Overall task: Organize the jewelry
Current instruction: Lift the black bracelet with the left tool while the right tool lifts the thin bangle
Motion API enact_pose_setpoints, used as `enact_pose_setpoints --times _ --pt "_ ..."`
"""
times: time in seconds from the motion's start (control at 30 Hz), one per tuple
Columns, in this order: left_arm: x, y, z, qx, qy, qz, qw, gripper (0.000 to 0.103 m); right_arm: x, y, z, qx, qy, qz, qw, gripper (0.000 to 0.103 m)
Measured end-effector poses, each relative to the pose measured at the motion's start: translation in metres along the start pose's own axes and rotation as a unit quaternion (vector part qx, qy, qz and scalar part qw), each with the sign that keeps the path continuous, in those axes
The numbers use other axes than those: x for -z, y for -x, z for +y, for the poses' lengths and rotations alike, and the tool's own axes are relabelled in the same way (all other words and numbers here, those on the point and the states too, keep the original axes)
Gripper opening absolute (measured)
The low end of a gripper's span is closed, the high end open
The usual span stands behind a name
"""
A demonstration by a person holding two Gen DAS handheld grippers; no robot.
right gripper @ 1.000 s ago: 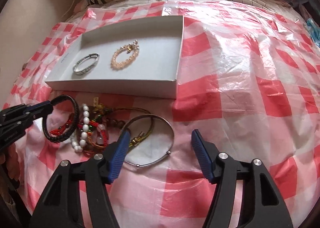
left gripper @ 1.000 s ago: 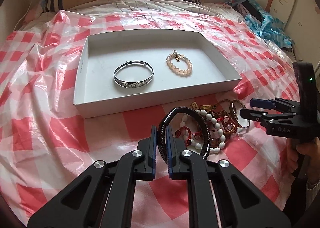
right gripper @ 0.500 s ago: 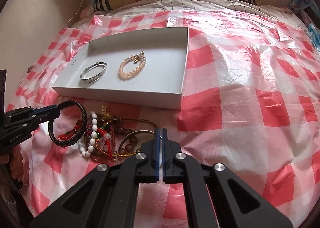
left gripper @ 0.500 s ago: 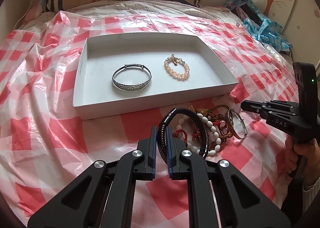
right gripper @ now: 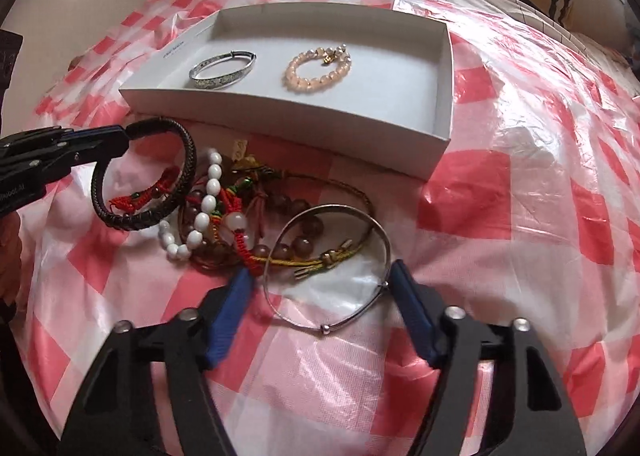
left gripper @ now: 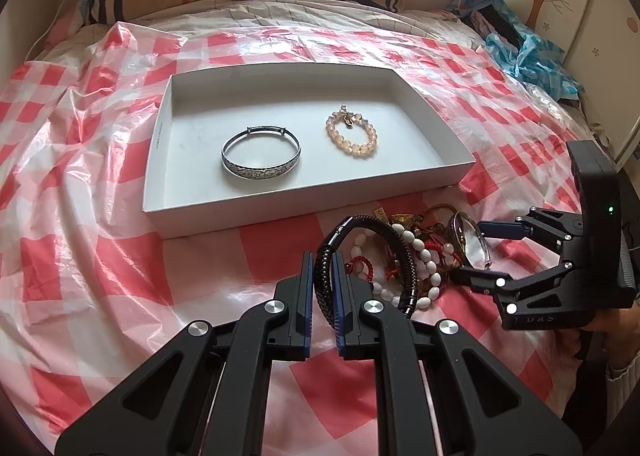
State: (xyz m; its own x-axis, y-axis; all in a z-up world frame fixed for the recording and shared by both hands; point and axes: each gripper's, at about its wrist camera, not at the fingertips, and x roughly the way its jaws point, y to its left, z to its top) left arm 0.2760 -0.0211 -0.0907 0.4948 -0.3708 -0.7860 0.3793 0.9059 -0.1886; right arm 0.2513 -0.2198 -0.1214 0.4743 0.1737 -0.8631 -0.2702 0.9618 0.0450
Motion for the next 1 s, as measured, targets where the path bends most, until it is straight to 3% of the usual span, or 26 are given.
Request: enact_pose_setpoints --times 0.13,0.43,0.6,0.73,0.8,0.87,0.97,1.0 --pt "0.0 0.002 0.001 0.001 0.002 -0.005 1.0 0.008 -0.001 0.009 -0.007 0.002 -0.017 -0.021 1.0 0.061" --pt "-0.003 0.013 0.001 0.009 0.006 -0.034 0.9994 0.008 -0.008 0.045 0.003 -0.007 -0.004 -0.12 0.993 0.061" --pt "-0.006 0.018 0.003 0.011 0.01 -0.048 0.9988 0.008 -0.012 0.052 0.012 -0.016 0.006 -0.144 0.989 0.061" --pt "-0.007 0.018 0.006 0.008 0.014 -0.048 0.9987 0.008 -0.011 0.046 0.016 -0.055 0.014 -0.118 0.991 0.061" --pt "-0.006 0.018 0.006 0.007 0.016 -0.049 0.9987 0.008 -0.009 0.033 0.02 -0.055 0.026 -0.079 0.995 0.061" --pt "-0.006 0.018 0.007 0.007 0.016 -0.048 0.9987 0.008 -0.003 0.009 0.029 -0.017 0.052 -0.02 0.998 0.061" --pt "-0.006 0.018 0.008 0.007 0.016 -0.046 0.9988 0.008 0.003 -0.001 0.037 -0.002 0.074 0.005 0.997 0.069" --pt "-0.006 0.019 0.008 0.006 0.016 -0.046 0.9988 0.008 0.002 0.002 0.034 -0.017 0.064 0.003 0.998 0.081"
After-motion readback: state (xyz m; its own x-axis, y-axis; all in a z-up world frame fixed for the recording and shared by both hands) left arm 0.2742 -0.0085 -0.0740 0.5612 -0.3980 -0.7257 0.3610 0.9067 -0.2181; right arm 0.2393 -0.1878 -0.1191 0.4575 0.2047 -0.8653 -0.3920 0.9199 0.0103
